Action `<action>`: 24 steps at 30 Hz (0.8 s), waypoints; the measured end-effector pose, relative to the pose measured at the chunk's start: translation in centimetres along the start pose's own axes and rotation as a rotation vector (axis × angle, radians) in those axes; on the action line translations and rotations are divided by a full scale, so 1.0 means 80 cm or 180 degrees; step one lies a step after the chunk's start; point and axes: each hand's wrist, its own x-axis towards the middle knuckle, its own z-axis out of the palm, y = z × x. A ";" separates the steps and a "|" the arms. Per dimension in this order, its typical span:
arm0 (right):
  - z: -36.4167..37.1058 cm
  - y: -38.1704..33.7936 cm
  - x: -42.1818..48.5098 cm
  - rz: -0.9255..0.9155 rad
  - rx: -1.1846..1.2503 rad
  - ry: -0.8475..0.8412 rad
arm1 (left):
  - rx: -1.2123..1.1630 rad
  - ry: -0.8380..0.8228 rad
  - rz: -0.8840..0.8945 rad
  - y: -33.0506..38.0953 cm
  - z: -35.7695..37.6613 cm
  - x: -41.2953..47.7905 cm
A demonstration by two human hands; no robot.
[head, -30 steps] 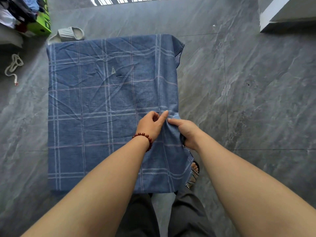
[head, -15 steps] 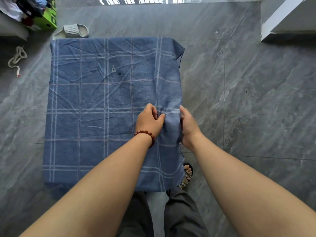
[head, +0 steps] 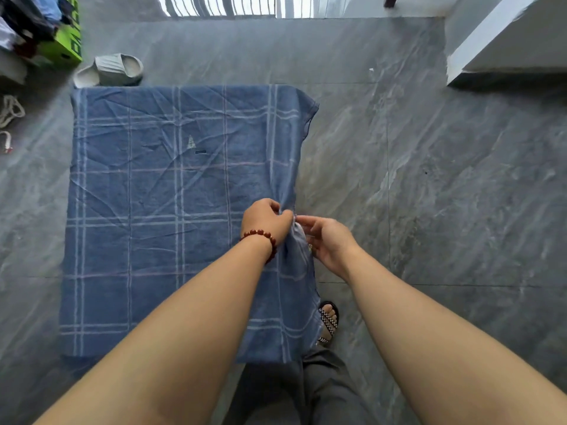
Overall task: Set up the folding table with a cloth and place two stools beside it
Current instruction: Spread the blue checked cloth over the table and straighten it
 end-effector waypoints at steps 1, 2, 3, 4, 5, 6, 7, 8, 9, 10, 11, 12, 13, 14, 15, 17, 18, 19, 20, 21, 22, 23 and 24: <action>0.002 -0.003 0.001 -0.0045 -0.0074 0.0138 | -0.0087 -0.0083 0.0058 0.000 -0.002 0.003; 0.007 -0.005 0.004 -0.0101 -0.0135 0.0247 | -0.0255 -0.0189 0.0100 -0.002 -0.004 0.005; 0.012 -0.007 0.008 -0.0159 -0.0153 0.0327 | -0.0492 -0.0308 0.0104 -0.003 -0.007 0.006; 0.018 -0.009 0.012 -0.0211 -0.0137 0.0363 | -0.0739 -0.0410 0.0067 -0.005 -0.011 0.007; 0.025 -0.011 0.016 -0.0241 -0.0103 0.0371 | -0.0935 -0.0492 0.0016 -0.007 -0.015 0.008; 0.033 -0.012 0.019 -0.0234 -0.0054 0.0350 | -0.1056 -0.0556 -0.0021 -0.010 -0.019 0.010; 0.040 -0.013 0.023 -0.0185 -0.0012 0.0311 | -0.1116 -0.0624 -0.0046 -0.013 -0.022 0.013; 0.046 -0.014 0.027 -0.0102 0.0006 0.0251 | -0.1178 -0.0695 -0.0068 -0.015 -0.026 0.016; 0.052 -0.015 0.031 0.0003 -0.0009 0.0190 | -0.1242 -0.0763 -0.0083 -0.016 -0.029 0.018; 0.058 -0.017 0.033 0.0112 -0.0043 0.0147 | -0.1297 -0.0822 -0.0085 -0.016 -0.032 0.021; 0.062 -0.019 0.037 0.0205 -0.0080 0.0119 | -0.1316 -0.0868 -0.0079 -0.015 -0.035 0.023; 0.065 -0.020 0.040 0.0269 -0.0098 0.0096 | -0.1307 -0.0910 -0.0068 -0.014 -0.038 0.025; 0.066 -0.021 0.043 0.0309 -0.0060 0.0062 | -0.1288 -0.0951 -0.0058 -0.013 -0.041 0.026; 0.068 -0.021 0.046 0.0318 0.0037 -0.0001 | -0.1290 -0.0989 -0.0052 -0.012 -0.043 0.027; 0.068 -0.021 0.050 0.0310 0.0143 -0.0076 | -0.1314 -0.1024 -0.0067 -0.012 -0.045 0.028; 0.068 -0.023 0.054 0.0297 0.0263 -0.0240 | -0.1388 -0.1073 -0.0128 -0.011 -0.046 0.028; 0.067 -0.023 0.057 0.0293 0.0301 -0.0290 | -0.1442 -0.1096 -0.0155 -0.010 -0.045 0.027; 0.067 -0.023 0.058 0.0291 0.0345 -0.0320 | -0.1510 -0.1122 -0.0185 -0.010 -0.045 0.027; 0.068 -0.023 0.060 0.0296 0.0428 -0.0345 | -0.1573 -0.1146 -0.0204 -0.010 -0.044 0.026; 0.068 -0.025 0.061 0.0307 0.0539 -0.0381 | -0.1609 -0.1157 -0.0214 -0.010 -0.044 0.026; 0.068 -0.027 0.061 0.0293 0.0650 -0.0434 | -0.1610 -0.1150 -0.0212 -0.009 -0.043 0.025; 0.069 -0.031 0.062 0.0228 0.0723 -0.0494 | -0.1589 -0.1130 -0.0196 -0.008 -0.044 0.025; 0.071 -0.036 0.063 0.0143 0.0771 -0.0558 | -0.1565 -0.1124 -0.0179 -0.007 -0.043 0.025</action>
